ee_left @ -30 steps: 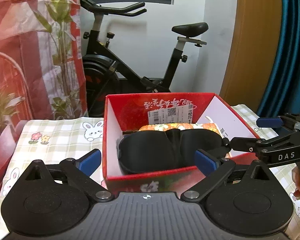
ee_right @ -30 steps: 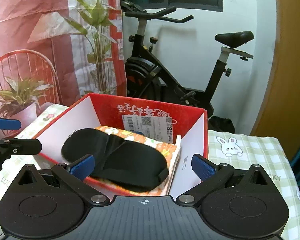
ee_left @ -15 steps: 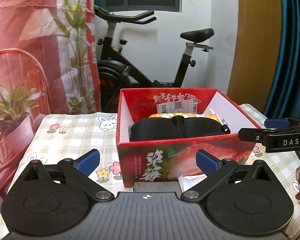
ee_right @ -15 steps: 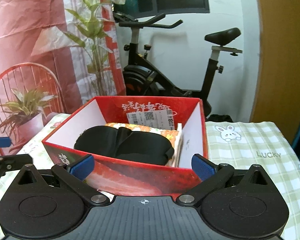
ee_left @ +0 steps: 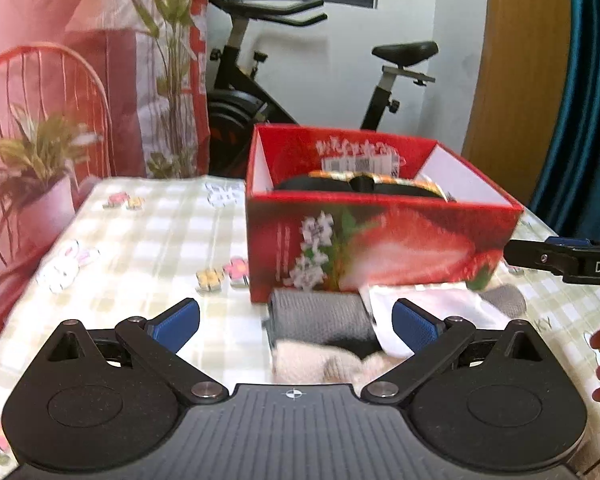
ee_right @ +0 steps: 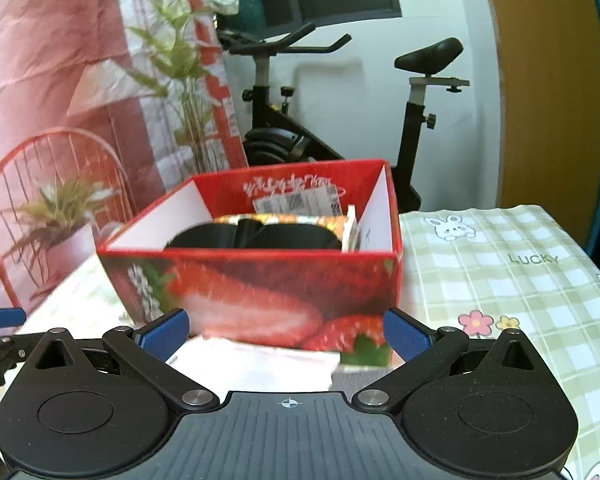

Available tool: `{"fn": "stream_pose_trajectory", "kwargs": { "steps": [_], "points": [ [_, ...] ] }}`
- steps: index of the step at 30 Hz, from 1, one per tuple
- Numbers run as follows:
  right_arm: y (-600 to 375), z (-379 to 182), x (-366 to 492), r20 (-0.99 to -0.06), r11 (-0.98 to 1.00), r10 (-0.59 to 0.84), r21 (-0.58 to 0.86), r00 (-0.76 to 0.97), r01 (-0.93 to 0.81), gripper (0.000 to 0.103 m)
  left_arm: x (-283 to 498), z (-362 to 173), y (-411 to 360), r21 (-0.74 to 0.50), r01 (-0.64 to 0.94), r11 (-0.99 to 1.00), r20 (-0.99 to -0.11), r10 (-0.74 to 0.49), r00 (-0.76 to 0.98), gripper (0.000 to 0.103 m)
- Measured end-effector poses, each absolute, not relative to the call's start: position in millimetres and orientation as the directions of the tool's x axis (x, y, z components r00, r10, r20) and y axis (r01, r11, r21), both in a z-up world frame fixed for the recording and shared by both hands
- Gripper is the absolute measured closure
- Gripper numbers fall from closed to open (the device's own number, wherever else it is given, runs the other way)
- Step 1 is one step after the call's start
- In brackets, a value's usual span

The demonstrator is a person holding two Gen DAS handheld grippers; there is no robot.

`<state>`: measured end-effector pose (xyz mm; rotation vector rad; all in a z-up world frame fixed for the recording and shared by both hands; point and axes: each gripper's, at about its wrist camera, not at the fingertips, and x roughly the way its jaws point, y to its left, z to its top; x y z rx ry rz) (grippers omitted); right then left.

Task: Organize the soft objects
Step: 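Move both tools back down to the pink knit towel, then close the left tool on the pink towel while the right tool grasps its other end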

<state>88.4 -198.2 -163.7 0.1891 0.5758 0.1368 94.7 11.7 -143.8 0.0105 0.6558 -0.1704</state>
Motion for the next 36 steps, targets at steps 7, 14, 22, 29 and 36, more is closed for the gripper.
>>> {"fn": "stream_pose_trajectory", "kwargs": {
  "steps": [7, 14, 22, 29, 36],
  "points": [
    [-186, -185, 68, -0.574, 0.975, 0.206, 0.189, 0.792, -0.117, 0.000, 86, -167, 9, -0.050, 0.192, 0.980, -0.638, -0.179, 0.749, 0.000],
    [-180, -210, 50, -0.643, 0.980, 0.181, 0.182, 0.744, -0.082, 0.000, 86, -181, 19, -0.138, 0.190, 0.972, -0.644, -0.234, 0.728, 0.005],
    [-188, -216, 49, -0.653, 0.973, 0.206, 0.218, 0.729, -0.079, 0.019, 93, -193, 23, -0.210, 0.187, 0.960, -0.665, -0.280, 0.692, 0.025],
    [-186, -222, 51, -0.672, 0.965, 0.235, 0.250, 0.702, -0.084, 0.033, 104, -204, 18, -0.246, 0.212, 0.946, -0.684, -0.324, 0.653, 0.027],
    [-192, -218, 48, -0.654, 0.968, 0.203, 0.245, 0.728, -0.050, 0.033, 104, -210, 28, -0.303, 0.183, 0.935, -0.676, -0.346, 0.650, 0.053]
  ]
}}
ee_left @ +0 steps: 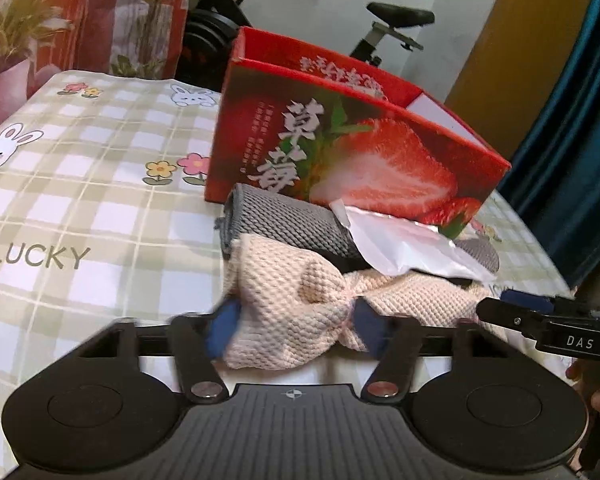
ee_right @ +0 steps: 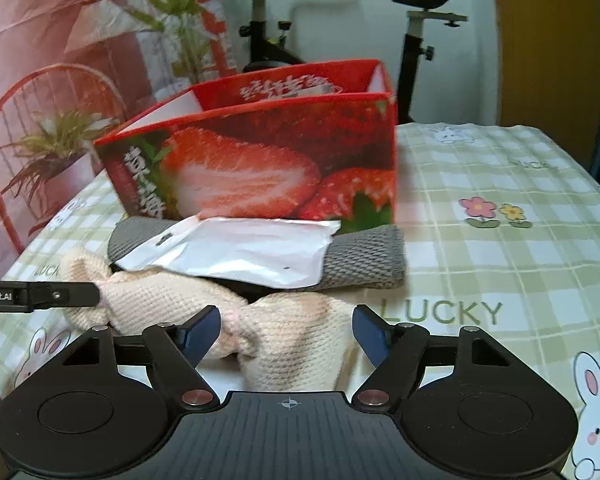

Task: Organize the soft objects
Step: 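Close the left tool on the pink towel while the right tool grasps its other end, then lift the pink towel with both tools over the red box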

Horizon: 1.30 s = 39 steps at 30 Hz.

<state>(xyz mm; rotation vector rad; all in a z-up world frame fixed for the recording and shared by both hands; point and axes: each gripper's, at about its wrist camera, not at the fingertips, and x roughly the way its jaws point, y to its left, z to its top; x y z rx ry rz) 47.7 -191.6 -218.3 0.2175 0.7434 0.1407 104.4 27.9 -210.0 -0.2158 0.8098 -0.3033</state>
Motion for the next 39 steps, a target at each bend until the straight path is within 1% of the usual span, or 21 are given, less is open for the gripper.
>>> {"fn": "stream_pose_trajectory", "kwargs": {
  "steps": [1, 4, 7, 12, 17, 19, 21, 22, 23, 25, 27, 28, 30, 33, 37, 39],
  "points": [
    [-194, -218, 47, -0.651, 0.968, 0.195, 0.249, 0.734, -0.036, 0.033, 104, -210, 31, -0.315, 0.177, 0.932, -0.673, -0.351, 0.651, 0.058],
    [-202, -218, 45, -0.638, 0.966, 0.164, 0.258, 0.753, 0.009, 0.033, 102, -209, 37, -0.343, 0.152, 0.927, -0.659, -0.353, 0.664, 0.065],
    [-208, -222, 45, -0.648, 0.964, 0.139, 0.262, 0.749, 0.047, 0.033, 105, -213, 40, -0.350, 0.124, 0.929, -0.673, -0.341, 0.656, 0.065],
    [-210, -230, 45, -0.659, 0.960, 0.142, 0.274, 0.739, 0.061, 0.033, 108, -217, 34, -0.327, 0.134, 0.935, -0.683, -0.332, 0.650, 0.064],
    [-210, -234, 46, -0.665, 0.949, 0.181, 0.312, 0.724, 0.049, 0.032, 109, -221, 36, -0.347, 0.130, 0.929, -0.690, -0.347, 0.635, 0.065],
    [-209, -235, 47, -0.663, 0.942, 0.215, 0.334, 0.717, 0.026, 0.034, 108, -221, 35, -0.353, 0.135, 0.926, -0.688, -0.355, 0.633, 0.066],
    [-204, -235, 48, -0.663, 0.938, 0.247, 0.347, 0.707, -0.002, 0.038, 107, -221, 34, -0.354, 0.146, 0.924, -0.688, -0.362, 0.628, 0.066],
    [-201, -235, 49, -0.665, 0.936, 0.263, 0.350, 0.699, -0.019, 0.038, 106, -221, 34, -0.358, 0.151, 0.921, -0.687, -0.370, 0.626, 0.067],
    [-199, -235, 49, -0.666, 0.938, 0.268, 0.346, 0.696, -0.029, 0.039, 106, -220, 33, -0.359, 0.154, 0.921, -0.686, -0.372, 0.625, 0.069],
    [-195, -233, 48, -0.663, 0.939, 0.277, 0.340, 0.695, -0.051, 0.046, 105, -219, 33, -0.358, 0.165, 0.919, -0.683, -0.378, 0.624, 0.073],
    [-194, -232, 48, -0.659, 0.936, 0.290, 0.347, 0.694, -0.063, 0.057, 103, -218, 32, -0.357, 0.176, 0.917, -0.679, -0.385, 0.625, 0.078],
    [-194, -231, 48, -0.658, 0.935, 0.294, 0.348, 0.694, -0.066, 0.059, 102, -217, 31, -0.354, 0.180, 0.918, -0.679, -0.384, 0.626, 0.079],
    [-194, -230, 47, -0.657, 0.936, 0.293, 0.346, 0.695, -0.068, 0.065, 101, -217, 31, -0.349, 0.183, 0.919, -0.679, -0.382, 0.627, 0.080],
    [-195, -230, 46, -0.655, 0.934, 0.298, 0.351, 0.695, -0.070, 0.067, 100, -217, 32, -0.352, 0.181, 0.918, -0.679, -0.383, 0.627, 0.080],
    [-195, -229, 44, -0.650, 0.933, 0.303, 0.352, 0.697, -0.078, 0.070, 99, -216, 33, -0.353, 0.183, 0.918, -0.676, -0.385, 0.629, 0.083],
    [-194, -227, 44, -0.646, 0.933, 0.305, 0.351, 0.700, -0.083, 0.075, 98, -215, 35, -0.353, 0.184, 0.917, -0.673, -0.386, 0.631, 0.085]
  ]
}}
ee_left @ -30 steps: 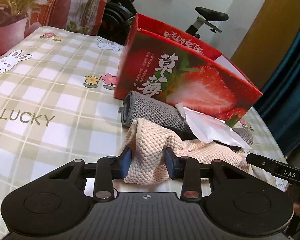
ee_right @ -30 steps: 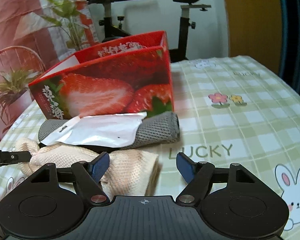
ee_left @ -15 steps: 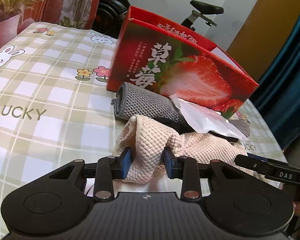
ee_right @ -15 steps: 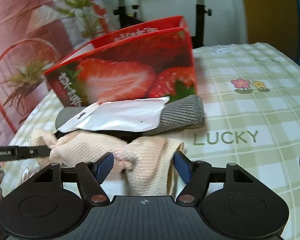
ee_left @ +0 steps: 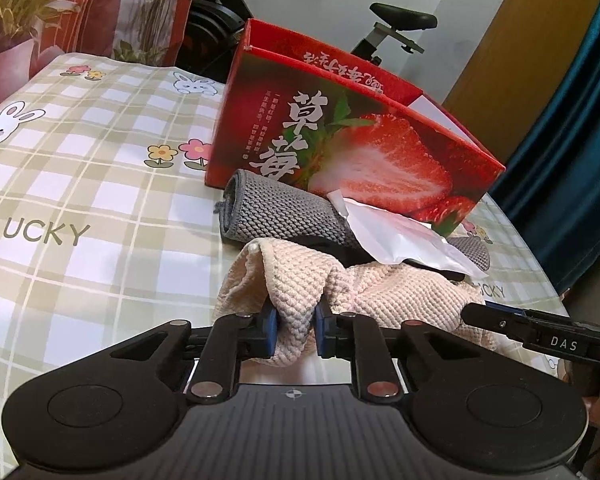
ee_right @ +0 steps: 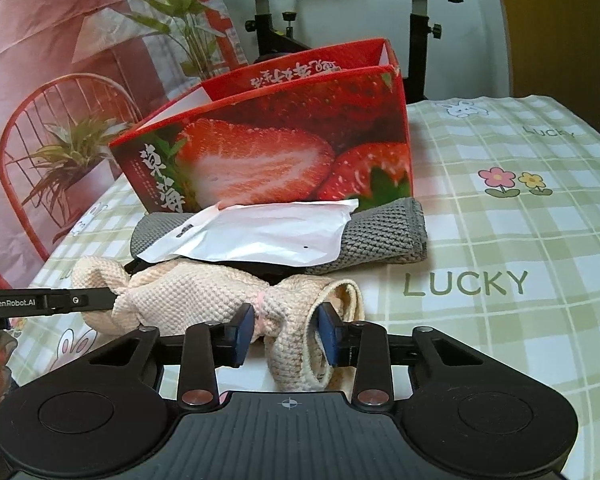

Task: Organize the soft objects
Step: 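Lift the pink towel with both tools over the red box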

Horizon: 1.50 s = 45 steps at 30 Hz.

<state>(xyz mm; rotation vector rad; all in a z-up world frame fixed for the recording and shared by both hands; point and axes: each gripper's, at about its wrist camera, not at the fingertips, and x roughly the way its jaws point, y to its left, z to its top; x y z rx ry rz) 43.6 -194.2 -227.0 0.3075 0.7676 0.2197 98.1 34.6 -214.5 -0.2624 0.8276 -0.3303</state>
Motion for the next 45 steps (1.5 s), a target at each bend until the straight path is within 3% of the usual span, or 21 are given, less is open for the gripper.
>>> {"fn": "stream_pose_trajectory", "kwargs": {
  "steps": [4, 5, 25, 45],
  "points": [
    [-196, -221, 41, -0.625, 0.931, 0.307, 0.352, 0.718, -0.091, 0.080, 94, -209, 36, -0.353, 0.186, 0.917, -0.654, -0.384, 0.651, 0.088],
    [-196, -219, 41, -0.619, 0.932, 0.304, 0.349, 0.724, -0.093, 0.087, 93, -206, 36, -0.351, 0.189, 0.917, -0.646, -0.383, 0.661, 0.089],
    [-198, -186, 31, -0.532, 0.930, 0.310, 0.343, 0.788, -0.134, 0.087, 78, -178, 42, -0.352, 0.230, 0.907, -0.560, -0.401, 0.725, 0.089],
    [-212, -101, 83, -0.395, 0.943, 0.310, 0.246, 0.865, -0.225, 0.087, 123, -109, 37, -0.319, 0.295, 0.901, -0.427, -0.414, 0.804, 0.089]
  ]
}}
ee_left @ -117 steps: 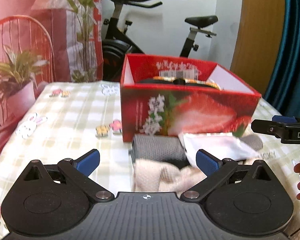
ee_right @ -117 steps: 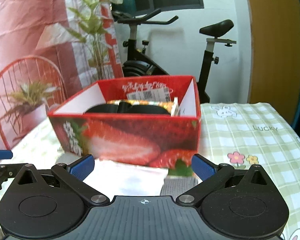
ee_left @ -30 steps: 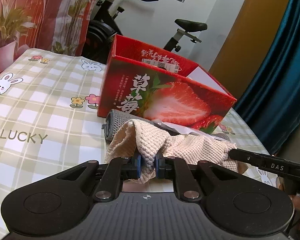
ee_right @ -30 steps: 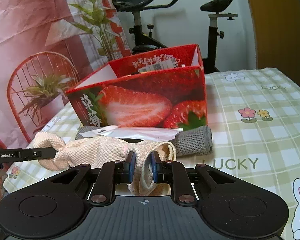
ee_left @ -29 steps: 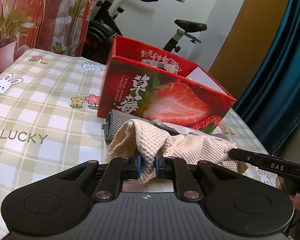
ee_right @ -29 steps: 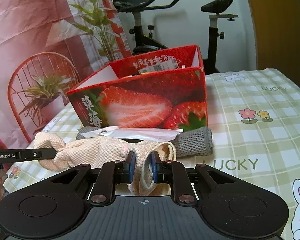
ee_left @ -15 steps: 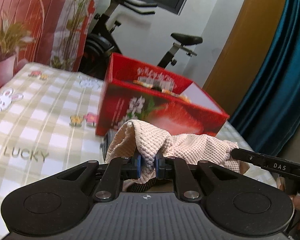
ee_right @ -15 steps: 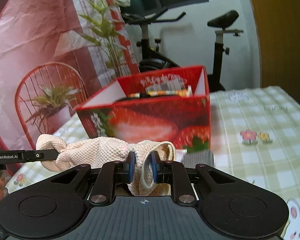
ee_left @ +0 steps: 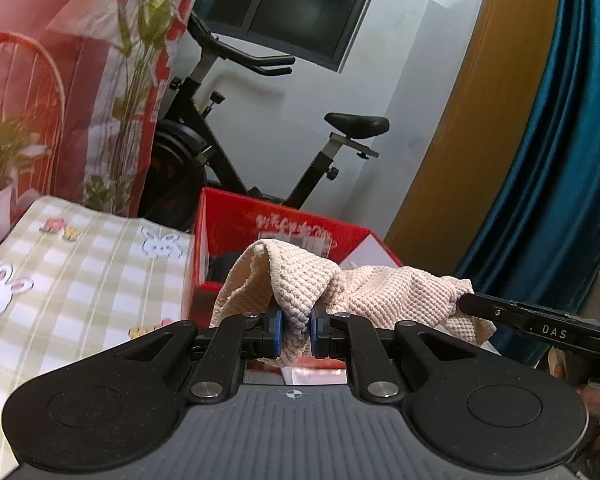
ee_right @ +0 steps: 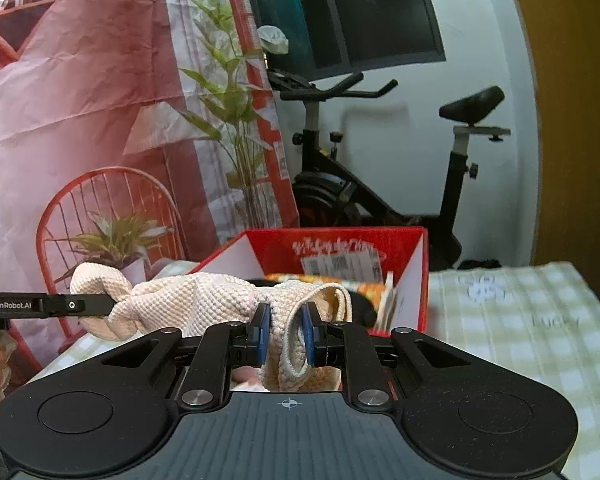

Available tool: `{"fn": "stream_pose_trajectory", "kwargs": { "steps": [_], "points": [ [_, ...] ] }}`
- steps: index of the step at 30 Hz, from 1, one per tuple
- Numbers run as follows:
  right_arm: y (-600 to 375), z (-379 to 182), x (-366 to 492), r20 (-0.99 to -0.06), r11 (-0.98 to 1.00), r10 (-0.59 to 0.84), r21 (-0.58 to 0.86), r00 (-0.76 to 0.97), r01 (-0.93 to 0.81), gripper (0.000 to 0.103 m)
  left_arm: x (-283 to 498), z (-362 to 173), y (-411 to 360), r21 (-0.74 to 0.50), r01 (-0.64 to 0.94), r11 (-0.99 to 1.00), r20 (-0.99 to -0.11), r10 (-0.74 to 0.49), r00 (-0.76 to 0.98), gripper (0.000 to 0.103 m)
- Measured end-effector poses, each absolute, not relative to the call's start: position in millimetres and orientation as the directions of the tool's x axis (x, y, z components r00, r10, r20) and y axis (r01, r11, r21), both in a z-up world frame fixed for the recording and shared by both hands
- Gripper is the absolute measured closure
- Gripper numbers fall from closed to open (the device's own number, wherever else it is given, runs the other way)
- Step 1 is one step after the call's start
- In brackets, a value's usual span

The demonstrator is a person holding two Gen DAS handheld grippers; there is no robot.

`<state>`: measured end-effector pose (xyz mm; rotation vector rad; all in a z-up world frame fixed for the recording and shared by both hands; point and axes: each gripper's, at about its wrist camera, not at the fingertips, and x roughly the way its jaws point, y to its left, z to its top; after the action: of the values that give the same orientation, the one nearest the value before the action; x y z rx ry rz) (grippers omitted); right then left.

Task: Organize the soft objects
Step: 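Lift the pink towel with both tools over the red box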

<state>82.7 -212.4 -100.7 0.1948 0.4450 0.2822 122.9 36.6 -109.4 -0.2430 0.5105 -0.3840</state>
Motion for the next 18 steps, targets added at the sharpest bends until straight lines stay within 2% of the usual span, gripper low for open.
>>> {"fn": "stream_pose_trajectory", "kwargs": {
  "steps": [12, 18],
  "points": [
    [-228, -94, 155, -0.429, 0.952, 0.294, 0.212, 0.854, -0.221, 0.087, 186, -100, 29, -0.304, 0.308, 0.901, -0.457, -0.422, 0.783, 0.089],
    [-231, -110, 197, -0.488, 0.954, 0.292, 0.203, 0.823, -0.219, 0.087, 225, -112, 24, -0.315, 0.288, 0.904, -0.518, -0.418, 0.746, 0.089]
  ]
}}
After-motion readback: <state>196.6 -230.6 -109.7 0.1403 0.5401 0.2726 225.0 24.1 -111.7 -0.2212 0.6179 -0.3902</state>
